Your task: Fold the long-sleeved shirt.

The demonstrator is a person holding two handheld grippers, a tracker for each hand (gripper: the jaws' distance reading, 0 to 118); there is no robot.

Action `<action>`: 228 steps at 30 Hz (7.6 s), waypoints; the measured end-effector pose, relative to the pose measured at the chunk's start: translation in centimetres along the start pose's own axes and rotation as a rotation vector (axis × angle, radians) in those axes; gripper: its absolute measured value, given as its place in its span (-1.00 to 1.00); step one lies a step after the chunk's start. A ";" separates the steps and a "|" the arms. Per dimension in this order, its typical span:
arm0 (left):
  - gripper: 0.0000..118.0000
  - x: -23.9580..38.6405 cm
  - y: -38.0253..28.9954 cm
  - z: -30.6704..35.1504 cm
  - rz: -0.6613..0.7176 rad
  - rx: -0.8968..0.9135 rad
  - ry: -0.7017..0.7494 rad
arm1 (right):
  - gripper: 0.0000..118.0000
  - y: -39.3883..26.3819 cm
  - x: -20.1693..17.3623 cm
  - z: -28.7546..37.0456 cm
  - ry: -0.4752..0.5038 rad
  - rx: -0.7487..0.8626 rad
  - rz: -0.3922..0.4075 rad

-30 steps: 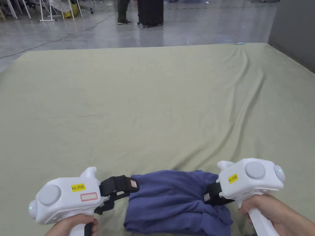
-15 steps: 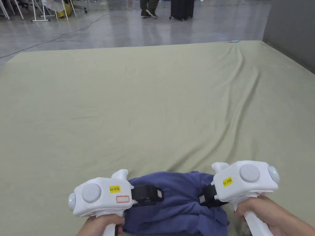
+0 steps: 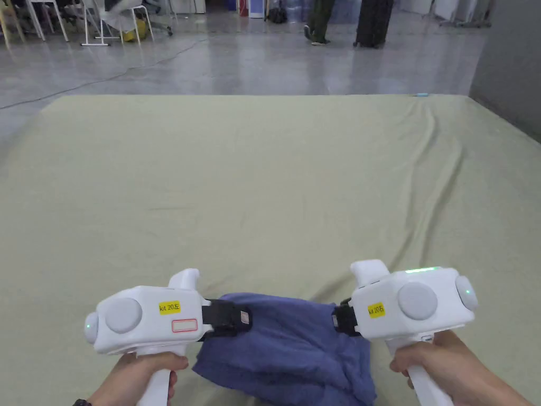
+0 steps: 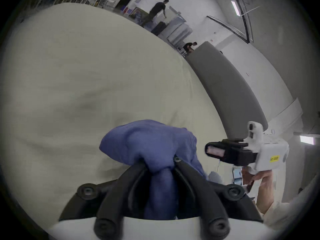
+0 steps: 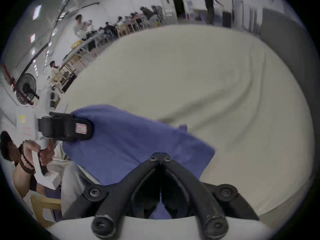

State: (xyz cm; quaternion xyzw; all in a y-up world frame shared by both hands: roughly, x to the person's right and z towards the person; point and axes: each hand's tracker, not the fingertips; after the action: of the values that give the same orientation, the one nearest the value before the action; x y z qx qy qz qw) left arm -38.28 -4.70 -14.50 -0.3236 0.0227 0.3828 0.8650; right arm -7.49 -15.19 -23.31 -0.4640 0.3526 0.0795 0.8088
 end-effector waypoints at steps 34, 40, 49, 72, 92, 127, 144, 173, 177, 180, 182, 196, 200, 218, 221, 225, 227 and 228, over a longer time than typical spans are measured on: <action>-1.00 -3.8 4.3 17.7 -0.220 0.540 0.424 | -1.00 11.8 -21.7 -3.1 0.106 0.405 0.274; -1.00 11.3 -3.6 10.1 -0.401 0.668 0.452 | -1.00 10.5 -11.5 4.7 -0.081 0.520 0.189; -1.00 19.5 -9.7 3.0 -0.488 0.758 0.486 | -1.00 4.4 1.4 11.3 -0.353 0.627 0.028; -1.00 15.2 -23.7 2.6 -0.615 0.924 0.588 | -1.00 -7.3 -0.3 11.5 -0.484 0.888 0.097; 0.99 15.7 -22.4 2.4 -0.581 0.907 0.578 | 0.70 -7.4 -0.1 11.2 -0.511 0.901 0.076; 0.99 15.0 -23.9 1.1 -0.647 0.907 0.594 | 0.71 -7.4 0.1 10.4 -0.489 0.905 0.065; 0.99 15.2 -24.3 0.1 -0.691 0.906 0.617 | 0.71 -7.1 0.5 10.3 -0.497 0.909 0.062; 0.99 15.3 -23.9 0.4 -0.686 0.901 0.601 | 0.71 -6.8 0.3 10.3 -0.532 0.912 0.078; 0.99 15.3 -23.8 0.4 -0.682 0.897 0.603 | 0.71 -6.8 0.2 10.3 -0.534 0.912 0.078; 0.99 15.2 -23.7 0.6 -0.672 0.905 0.602 | 0.71 -6.8 0.2 10.3 -0.534 0.914 0.075; 0.99 15.2 -23.7 0.7 -0.671 0.904 0.599 | 0.71 -6.9 0.2 10.3 -0.534 0.913 0.075; 0.99 15.0 -24.2 1.6 -0.675 0.930 0.570 | 0.71 -7.1 0.3 10.3 -0.537 0.911 0.066; 0.99 15.0 -24.3 1.6 -0.672 0.929 0.569 | 0.71 -7.2 0.2 10.3 -0.534 0.911 0.067; 0.99 15.1 -24.2 1.0 -0.673 0.921 0.589 | 0.71 -7.2 0.2 10.4 -0.539 0.909 0.061; 0.99 15.1 -24.3 0.9 -0.676 0.920 0.589 | 0.71 -7.2 0.2 10.3 -0.541 0.910 0.056; 0.99 15.2 -24.4 0.8 -0.680 0.917 0.592 | 0.71 -7.4 0.3 10.4 -0.528 0.919 0.065; 0.99 15.2 -24.4 0.7 -0.682 0.912 0.593 | 0.71 -7.3 0.2 10.3 -0.526 0.912 0.062; 0.99 15.2 -24.4 0.6 -0.682 0.910 0.595 | 0.71 -7.1 0.2 10.4 -0.522 0.890 0.048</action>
State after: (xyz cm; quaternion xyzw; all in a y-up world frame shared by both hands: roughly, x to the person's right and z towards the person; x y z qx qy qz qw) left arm -11.20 -6.60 -5.14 -0.0053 0.3176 -0.0679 0.9458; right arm 1.07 -10.86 -15.16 -0.0316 0.1491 0.0534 0.9869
